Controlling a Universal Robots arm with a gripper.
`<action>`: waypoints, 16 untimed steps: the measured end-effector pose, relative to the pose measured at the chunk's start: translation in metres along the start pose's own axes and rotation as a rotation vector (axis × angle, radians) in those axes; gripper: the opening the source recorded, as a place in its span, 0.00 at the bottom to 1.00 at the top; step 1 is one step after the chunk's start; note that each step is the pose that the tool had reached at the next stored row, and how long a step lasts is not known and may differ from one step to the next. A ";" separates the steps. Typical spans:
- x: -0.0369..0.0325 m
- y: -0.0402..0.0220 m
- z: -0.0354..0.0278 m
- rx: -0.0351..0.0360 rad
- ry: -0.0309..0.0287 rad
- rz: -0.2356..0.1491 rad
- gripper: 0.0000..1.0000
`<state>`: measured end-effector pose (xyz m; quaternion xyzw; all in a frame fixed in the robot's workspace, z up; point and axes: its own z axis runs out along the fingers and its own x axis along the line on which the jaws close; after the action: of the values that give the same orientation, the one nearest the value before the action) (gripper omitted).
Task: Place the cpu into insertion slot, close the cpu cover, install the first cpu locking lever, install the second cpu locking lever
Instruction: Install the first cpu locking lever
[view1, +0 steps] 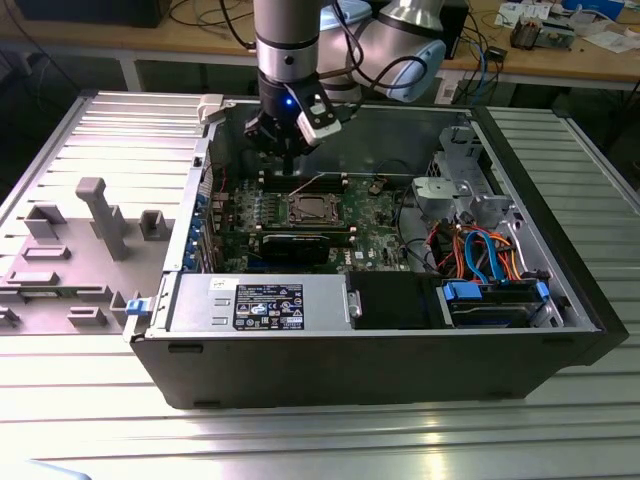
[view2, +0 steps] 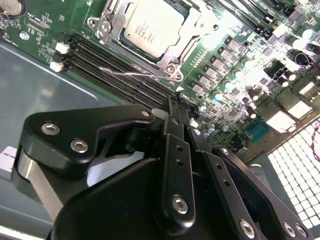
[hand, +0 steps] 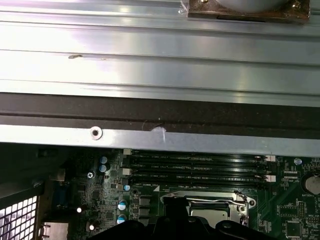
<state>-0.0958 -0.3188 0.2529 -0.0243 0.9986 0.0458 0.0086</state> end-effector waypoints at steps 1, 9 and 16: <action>-0.0005 0.0000 0.0002 0.0000 0.0000 0.000 0.11; -0.0029 -0.0003 0.0014 0.0001 0.0001 0.000 0.11; -0.0030 -0.0004 0.0022 -0.0005 -0.0001 0.000 0.11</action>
<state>-0.0927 -0.3188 0.2507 -0.0243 0.9986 0.0461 0.0087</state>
